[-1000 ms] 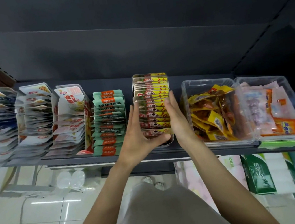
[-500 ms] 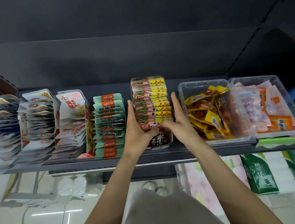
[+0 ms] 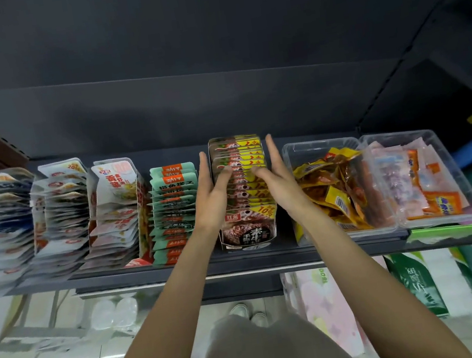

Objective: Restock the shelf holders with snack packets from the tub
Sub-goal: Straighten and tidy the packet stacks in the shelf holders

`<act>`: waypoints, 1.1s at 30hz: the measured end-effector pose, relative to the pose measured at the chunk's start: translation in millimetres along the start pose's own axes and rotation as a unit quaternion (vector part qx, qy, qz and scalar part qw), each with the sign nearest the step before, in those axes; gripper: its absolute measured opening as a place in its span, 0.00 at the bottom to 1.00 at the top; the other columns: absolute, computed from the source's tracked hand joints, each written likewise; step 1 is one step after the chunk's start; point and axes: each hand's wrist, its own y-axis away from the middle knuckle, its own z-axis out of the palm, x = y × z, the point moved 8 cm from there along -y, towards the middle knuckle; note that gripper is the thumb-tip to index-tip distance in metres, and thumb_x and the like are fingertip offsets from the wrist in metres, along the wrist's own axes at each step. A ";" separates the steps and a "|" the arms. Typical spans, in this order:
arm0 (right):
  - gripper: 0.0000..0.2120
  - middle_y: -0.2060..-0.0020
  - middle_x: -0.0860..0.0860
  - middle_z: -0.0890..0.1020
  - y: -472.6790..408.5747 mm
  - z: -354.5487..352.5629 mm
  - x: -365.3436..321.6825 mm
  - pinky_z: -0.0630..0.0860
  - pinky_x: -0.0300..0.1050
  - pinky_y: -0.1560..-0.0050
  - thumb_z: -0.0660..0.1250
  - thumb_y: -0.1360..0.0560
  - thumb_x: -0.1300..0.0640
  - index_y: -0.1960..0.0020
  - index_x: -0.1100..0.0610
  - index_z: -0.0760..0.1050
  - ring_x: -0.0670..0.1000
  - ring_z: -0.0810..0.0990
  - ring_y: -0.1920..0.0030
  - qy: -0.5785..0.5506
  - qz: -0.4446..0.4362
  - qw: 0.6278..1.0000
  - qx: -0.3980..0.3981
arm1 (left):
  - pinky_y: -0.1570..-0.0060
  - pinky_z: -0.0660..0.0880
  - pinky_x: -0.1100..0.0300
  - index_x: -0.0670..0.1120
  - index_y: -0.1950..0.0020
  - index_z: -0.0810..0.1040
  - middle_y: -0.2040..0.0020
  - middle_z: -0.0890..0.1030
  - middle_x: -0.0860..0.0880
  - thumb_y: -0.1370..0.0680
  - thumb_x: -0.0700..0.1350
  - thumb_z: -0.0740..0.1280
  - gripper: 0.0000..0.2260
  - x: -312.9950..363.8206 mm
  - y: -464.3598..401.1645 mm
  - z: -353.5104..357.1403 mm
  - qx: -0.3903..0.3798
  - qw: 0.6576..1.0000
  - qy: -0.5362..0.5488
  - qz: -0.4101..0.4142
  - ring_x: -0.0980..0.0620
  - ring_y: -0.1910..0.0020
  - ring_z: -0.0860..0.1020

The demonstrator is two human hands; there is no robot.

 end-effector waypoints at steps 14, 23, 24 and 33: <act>0.33 0.23 0.45 0.39 -4.3 3.0 -3.9 0.45 0.40 0.30 0.57 0.19 0.47 0.22 0.49 0.42 0.45 0.41 0.24 0.159 -0.036 0.986 0.028 | 0.30 0.64 0.51 0.57 0.23 0.52 0.28 0.68 0.53 0.20 0.50 0.61 0.28 12.0 -7.2 20.9 -0.025 0.995 -0.091 0.022 0.54 0.31 0.68; 0.27 0.22 0.48 0.49 17.0 -13.9 -37.4 0.51 0.50 0.25 0.60 0.20 0.49 0.24 0.48 0.56 0.49 0.46 0.23 0.172 -0.082 0.980 0.054 | 0.26 0.56 0.50 0.56 0.25 0.58 0.24 0.60 0.53 0.18 0.46 0.59 0.23 44.4 20.4 17.6 -0.019 0.987 -0.107 0.117 0.57 0.25 0.56; 0.24 0.23 0.48 0.54 23.6 -16.2 -47.7 0.53 0.48 0.26 0.61 0.20 0.51 0.26 0.49 0.60 0.49 0.50 0.23 0.182 -0.115 0.974 0.072 | 0.27 0.59 0.52 0.57 0.28 0.61 0.26 0.64 0.54 0.18 0.46 0.59 0.20 57.2 33.1 10.9 -0.013 0.977 -0.126 0.171 0.58 0.26 0.59; 0.29 0.28 0.52 0.65 46.5 76.0 -94.3 0.58 0.49 0.27 0.68 0.25 0.50 0.27 0.53 0.64 0.53 0.62 0.28 0.382 -0.312 0.865 -0.094 | 0.50 0.68 0.55 0.43 0.49 0.78 0.52 0.80 0.49 0.25 0.47 0.64 0.10 93.4 114.6 -111.4 0.188 0.770 -0.506 0.339 0.49 0.51 0.75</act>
